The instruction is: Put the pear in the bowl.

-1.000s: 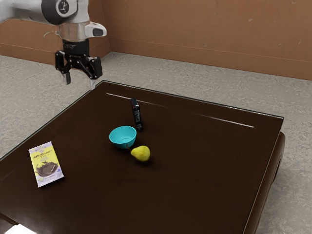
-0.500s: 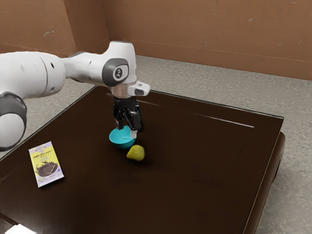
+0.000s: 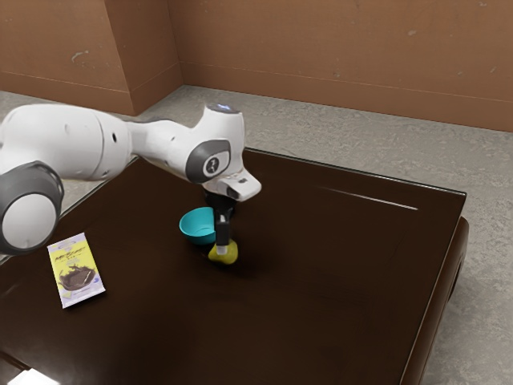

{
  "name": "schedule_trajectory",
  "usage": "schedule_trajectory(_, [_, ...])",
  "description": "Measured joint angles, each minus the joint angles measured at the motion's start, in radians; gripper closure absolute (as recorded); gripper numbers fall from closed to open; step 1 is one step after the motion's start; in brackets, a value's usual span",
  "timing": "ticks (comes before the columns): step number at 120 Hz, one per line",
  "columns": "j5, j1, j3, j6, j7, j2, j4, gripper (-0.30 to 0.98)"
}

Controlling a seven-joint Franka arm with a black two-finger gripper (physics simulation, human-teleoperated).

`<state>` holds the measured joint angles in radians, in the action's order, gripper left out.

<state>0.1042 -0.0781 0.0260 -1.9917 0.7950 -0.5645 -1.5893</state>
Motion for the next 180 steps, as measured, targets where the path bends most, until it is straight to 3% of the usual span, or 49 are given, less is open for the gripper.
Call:
schedule_trajectory(56, [-0.001,-0.002,0.002,-0.076,0.181,-0.045,-0.018,0.0])
schedule_trajectory(132, [-0.036,0.003,-0.001,-0.123,0.275,-0.046,-0.058,0.0])
schedule_trajectory(164, [-0.033,0.003,-0.009,-0.135,0.292,-0.044,-0.055,0.22])
schedule_trajectory(180, [-0.03,0.003,-0.009,-0.148,0.298,-0.044,-0.054,0.27])
